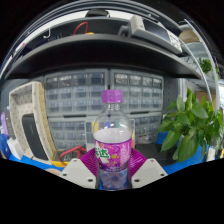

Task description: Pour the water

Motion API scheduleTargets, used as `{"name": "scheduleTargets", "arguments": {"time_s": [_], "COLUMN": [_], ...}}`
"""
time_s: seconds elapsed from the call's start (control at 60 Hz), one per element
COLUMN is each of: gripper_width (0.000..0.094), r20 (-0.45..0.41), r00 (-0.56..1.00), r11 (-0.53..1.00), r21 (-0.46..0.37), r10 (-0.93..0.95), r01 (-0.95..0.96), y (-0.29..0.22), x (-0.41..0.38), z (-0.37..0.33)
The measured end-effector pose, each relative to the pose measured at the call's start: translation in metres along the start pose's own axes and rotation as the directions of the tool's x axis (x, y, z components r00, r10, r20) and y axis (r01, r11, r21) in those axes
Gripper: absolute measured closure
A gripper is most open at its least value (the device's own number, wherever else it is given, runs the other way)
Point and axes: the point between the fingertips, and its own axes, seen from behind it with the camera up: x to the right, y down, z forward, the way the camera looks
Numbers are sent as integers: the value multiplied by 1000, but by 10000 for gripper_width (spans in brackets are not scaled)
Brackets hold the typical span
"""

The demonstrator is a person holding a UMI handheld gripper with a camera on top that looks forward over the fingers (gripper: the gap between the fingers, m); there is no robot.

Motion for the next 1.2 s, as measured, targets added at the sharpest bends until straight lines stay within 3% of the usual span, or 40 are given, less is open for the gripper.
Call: {"name": "scheduleTargets", "arguments": {"time_s": [0.167,0.2,0.333,0.517,0.567,0.667,0.817,0.967,1.2], "gripper_width": [552,551,542,430,346,56,73,74,70], "r20": [13,18,25,23,18,-13,1,-3,57], "r00": [1000,1000,1000,1000,1000,1000,1000,1000,998], "r11": [998,1000,999,999,1000,998,996,985,982], "r21": [-53,11,43,41,17,-62,-86,-169,-185], "r10": [-21,-14,17,11,17,-5,2,-26,-22], "r01": [22,14,-18,-12,-17,5,-2,25,32], "y": [57,47,50,50,54,77,98,118,64], "x": [8,8,8,8,9,16,9,-1,-54], "z": [15,16,7,5,6,4,-34,-95,-193]}}
